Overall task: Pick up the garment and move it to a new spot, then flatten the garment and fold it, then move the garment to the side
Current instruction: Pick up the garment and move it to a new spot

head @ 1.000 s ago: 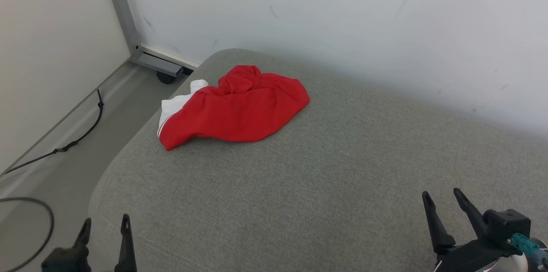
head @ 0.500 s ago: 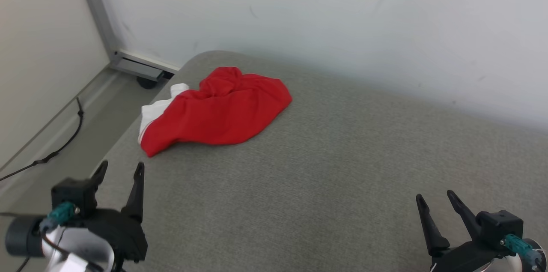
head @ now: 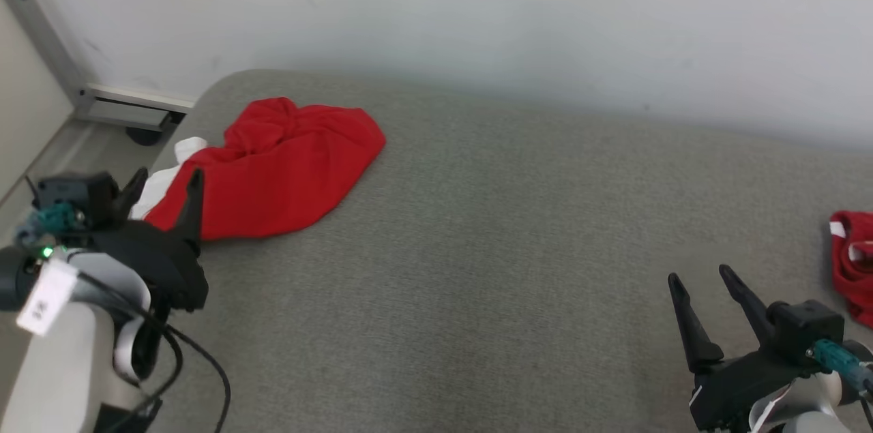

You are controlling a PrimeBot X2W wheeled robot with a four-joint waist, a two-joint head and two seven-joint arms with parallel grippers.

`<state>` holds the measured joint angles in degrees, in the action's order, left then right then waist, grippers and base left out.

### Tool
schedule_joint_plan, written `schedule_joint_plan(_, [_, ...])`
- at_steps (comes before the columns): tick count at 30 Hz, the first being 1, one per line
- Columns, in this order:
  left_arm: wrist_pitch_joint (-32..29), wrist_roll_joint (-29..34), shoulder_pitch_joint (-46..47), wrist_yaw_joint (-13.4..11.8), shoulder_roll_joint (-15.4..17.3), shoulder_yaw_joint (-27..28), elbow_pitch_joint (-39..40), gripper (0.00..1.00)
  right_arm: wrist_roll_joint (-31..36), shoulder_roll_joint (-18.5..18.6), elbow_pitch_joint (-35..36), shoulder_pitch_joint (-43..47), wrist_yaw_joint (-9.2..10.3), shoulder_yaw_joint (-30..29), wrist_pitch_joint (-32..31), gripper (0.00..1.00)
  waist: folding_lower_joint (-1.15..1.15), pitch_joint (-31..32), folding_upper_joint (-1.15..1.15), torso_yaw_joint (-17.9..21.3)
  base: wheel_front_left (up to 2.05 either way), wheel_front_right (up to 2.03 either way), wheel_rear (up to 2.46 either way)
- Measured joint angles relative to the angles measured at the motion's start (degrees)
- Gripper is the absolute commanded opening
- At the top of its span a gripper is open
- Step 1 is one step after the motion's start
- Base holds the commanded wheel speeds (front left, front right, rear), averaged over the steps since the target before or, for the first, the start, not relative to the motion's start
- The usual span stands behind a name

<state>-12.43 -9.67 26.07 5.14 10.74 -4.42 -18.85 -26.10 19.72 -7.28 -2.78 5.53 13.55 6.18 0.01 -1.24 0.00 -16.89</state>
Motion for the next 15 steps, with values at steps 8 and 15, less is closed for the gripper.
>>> schedule_joint_plan(8, [-2.8,-3.5,10.2,1.0,2.2,2.0,-9.9,1.00,0.1,1.4,1.7,-1.6,-0.01,-0.6,-0.7,1.00,0.00,-3.8,0.00,4.8,0.00,0.00,0.00])
schedule_joint_plan(15, [-4.8,-5.6,15.8,1.5,3.6,2.9,-16.8,1.00,0.6,2.0,2.7,-4.0,-0.04,-0.9,-1.2,1.00,0.01,-7.3,0.00,7.5,0.00,0.00,0.00])
